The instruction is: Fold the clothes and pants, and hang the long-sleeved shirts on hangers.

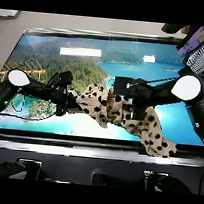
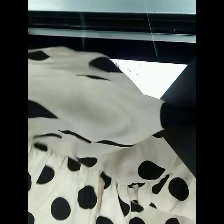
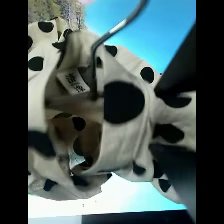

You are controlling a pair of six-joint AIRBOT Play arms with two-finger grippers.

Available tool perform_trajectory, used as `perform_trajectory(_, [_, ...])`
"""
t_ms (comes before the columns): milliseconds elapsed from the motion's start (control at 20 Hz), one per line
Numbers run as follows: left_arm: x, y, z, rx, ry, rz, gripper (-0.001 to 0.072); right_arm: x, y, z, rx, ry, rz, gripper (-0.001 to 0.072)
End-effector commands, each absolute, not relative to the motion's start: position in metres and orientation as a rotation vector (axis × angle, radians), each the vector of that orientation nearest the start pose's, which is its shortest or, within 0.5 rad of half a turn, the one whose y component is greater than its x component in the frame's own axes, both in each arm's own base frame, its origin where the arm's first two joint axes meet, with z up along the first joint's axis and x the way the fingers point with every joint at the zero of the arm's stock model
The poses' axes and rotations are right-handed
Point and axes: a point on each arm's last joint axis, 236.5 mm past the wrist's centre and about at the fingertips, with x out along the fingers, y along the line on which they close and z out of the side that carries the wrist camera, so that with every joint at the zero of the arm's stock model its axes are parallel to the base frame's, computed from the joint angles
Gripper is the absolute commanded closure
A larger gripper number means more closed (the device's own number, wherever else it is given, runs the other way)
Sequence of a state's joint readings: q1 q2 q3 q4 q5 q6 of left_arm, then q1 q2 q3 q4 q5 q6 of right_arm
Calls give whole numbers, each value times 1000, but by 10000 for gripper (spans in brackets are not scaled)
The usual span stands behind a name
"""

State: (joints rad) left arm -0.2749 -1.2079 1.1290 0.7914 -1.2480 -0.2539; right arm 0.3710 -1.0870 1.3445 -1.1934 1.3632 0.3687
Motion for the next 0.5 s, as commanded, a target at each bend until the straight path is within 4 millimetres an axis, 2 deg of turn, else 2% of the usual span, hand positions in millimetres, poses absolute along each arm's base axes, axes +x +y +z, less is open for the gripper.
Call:
perform_trajectory(0, [303,-251,83,526,642,-1376,692,314,199,151,-880,672,1079,158])
perform_trajectory(150, [302,-254,87,505,632,-1381,693,318,181,170,-898,648,969,162])
perform_trajectory(250, [302,-255,88,505,628,-1381,693,316,162,186,-913,635,889,164])
perform_trajectory(350, [301,-256,93,501,615,-1381,694,316,132,197,-867,653,814,173])
perform_trajectory(450, [300,-255,95,504,607,-1379,694,319,100,204,-739,680,747,173])
